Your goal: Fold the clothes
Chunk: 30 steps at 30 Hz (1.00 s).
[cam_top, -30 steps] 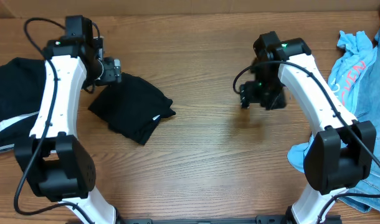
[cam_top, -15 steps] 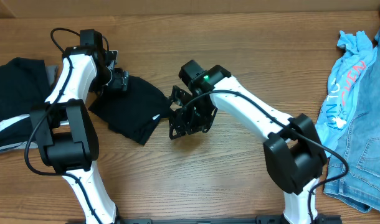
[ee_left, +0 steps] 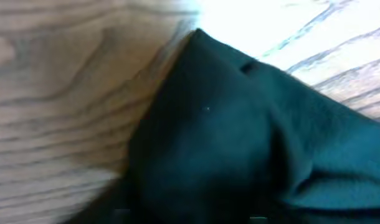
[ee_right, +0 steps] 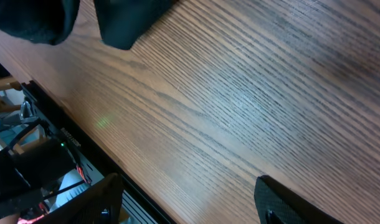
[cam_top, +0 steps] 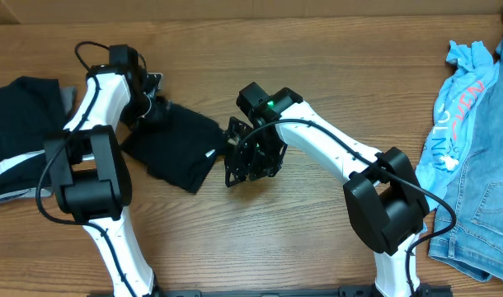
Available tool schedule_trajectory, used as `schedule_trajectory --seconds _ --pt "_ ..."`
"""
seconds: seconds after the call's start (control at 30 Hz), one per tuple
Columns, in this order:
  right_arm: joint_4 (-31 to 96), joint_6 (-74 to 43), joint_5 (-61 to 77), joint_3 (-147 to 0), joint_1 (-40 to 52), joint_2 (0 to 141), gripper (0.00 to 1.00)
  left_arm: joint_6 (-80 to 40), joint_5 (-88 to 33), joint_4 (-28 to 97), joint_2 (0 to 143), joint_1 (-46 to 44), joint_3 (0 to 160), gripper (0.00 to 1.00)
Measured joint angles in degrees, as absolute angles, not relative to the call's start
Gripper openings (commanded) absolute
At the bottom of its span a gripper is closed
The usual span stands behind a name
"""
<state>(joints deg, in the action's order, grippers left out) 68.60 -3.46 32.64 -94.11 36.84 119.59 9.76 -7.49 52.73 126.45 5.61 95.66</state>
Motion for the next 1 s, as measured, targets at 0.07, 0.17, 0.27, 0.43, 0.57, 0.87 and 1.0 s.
schedule_trajectory --seconds 0.07,0.17,0.27,0.43,0.57,0.87,1.0 --pt "68.8 -3.4 32.6 -94.1 36.8 119.6 0.73 9.7 -7.3 56.2 126.6 6.2 96.0 0.04" --pt "69.0 -3.4 31.7 -94.1 36.8 119.6 0.76 3.8 -2.6 64.9 126.8 6.4 96.4 0.04" --pt "69.0 -3.8 27.7 -94.1 36.7 119.6 0.76 -4.4 0.8 75.5 127.9 8.4 96.0 0.45" --pt "70.3 -3.3 26.6 -94.1 36.5 119.6 0.75 -8.0 2.9 79.1 128.3 9.1 95.9 0.82" --pt "75.9 -1.0 26.5 -96.5 36.9 119.9 0.52 -8.7 3.3 79.0 128.3 9.1 95.9 0.81" --pt "75.9 2.6 28.1 -110.8 45.8 120.1 0.04 -9.1 3.3 64.8 110.7 9.1 95.4 0.89" --pt "62.4 -2.2 30.3 -107.3 51.0 120.2 0.04 -10.9 3.2 64.2 108.6 9.7 95.6 0.89"
